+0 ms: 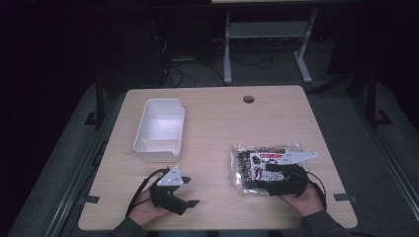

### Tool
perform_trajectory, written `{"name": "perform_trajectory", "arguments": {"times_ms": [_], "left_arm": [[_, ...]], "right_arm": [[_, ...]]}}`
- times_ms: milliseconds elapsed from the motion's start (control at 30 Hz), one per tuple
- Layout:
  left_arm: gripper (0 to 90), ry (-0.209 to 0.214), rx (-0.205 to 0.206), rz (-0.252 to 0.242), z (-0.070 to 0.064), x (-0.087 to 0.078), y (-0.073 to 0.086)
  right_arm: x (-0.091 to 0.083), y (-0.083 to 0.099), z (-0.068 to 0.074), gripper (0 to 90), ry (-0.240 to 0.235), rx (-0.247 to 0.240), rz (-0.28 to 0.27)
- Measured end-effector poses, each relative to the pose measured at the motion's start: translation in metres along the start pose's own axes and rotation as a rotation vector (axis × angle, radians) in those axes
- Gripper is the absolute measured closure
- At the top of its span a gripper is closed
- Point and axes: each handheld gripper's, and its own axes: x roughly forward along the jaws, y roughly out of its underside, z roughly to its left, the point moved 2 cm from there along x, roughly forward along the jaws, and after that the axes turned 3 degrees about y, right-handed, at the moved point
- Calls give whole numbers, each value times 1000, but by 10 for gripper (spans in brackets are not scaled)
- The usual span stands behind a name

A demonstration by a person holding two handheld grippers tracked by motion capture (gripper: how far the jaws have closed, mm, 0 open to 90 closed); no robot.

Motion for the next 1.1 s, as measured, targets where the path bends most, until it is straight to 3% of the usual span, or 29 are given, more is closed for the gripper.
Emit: {"name": "perform_trajectory", "arguments": {"times_ms": [333, 667, 867, 1100], "left_arm": [[187, -3, 6, 8, 0, 1, 0], [187, -9, 11, 14, 0, 1, 0], [188, -10, 17, 28, 0, 3, 1], [187, -11, 17, 26, 0, 2, 1]], "right_arm": [[-34, 5, -27, 217, 106, 68, -38], [-58, 17, -49, 220, 174, 150, -52], [-76, 38, -70, 232, 241, 224, -29], [-86, 56, -76, 279, 266, 269, 9]]}}
